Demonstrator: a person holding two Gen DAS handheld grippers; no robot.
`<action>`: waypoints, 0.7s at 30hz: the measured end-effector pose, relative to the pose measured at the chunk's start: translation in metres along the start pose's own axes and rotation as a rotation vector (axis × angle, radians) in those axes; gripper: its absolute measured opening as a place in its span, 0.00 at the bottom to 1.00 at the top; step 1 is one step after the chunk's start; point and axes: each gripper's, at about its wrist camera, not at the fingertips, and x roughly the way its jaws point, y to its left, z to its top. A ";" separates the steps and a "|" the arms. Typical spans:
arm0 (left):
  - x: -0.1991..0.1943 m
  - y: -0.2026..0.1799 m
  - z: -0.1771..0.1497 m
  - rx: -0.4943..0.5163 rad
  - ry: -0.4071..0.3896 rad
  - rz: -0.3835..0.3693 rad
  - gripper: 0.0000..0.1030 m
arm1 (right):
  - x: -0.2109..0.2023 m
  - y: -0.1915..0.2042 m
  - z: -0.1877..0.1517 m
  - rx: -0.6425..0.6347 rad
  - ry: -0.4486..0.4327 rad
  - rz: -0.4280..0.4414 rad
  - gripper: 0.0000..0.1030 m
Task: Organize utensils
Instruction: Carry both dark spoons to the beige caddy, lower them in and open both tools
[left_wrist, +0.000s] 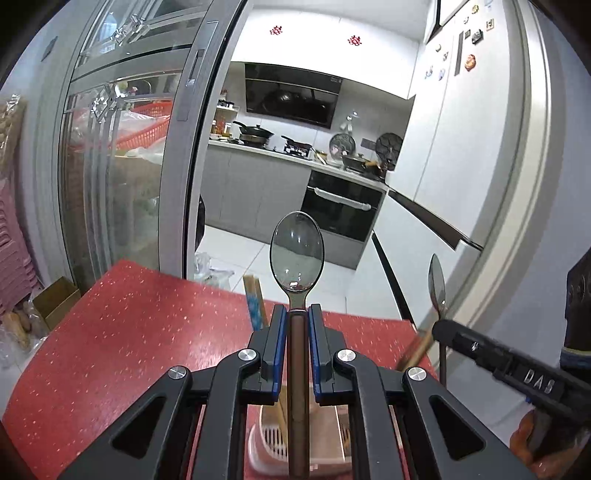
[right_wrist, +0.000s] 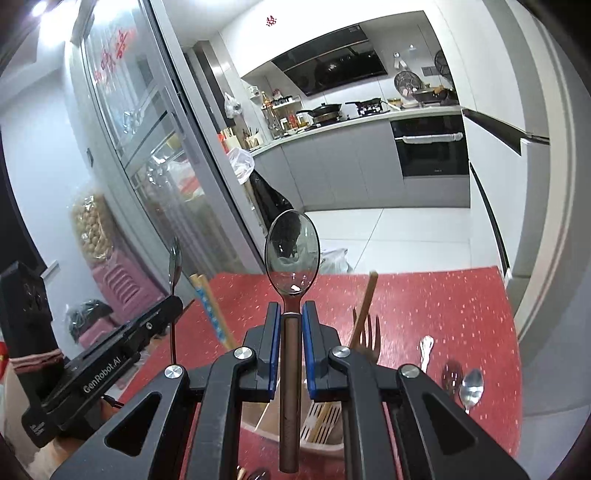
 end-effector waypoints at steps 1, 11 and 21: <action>0.006 0.001 0.000 -0.006 -0.009 -0.003 0.35 | 0.006 0.000 -0.001 -0.011 -0.010 -0.009 0.12; 0.034 -0.002 -0.014 -0.003 -0.095 0.022 0.35 | 0.034 0.003 -0.017 -0.121 -0.108 -0.067 0.12; 0.035 -0.007 -0.039 0.079 -0.088 0.077 0.35 | 0.046 0.005 -0.041 -0.181 -0.095 -0.092 0.12</action>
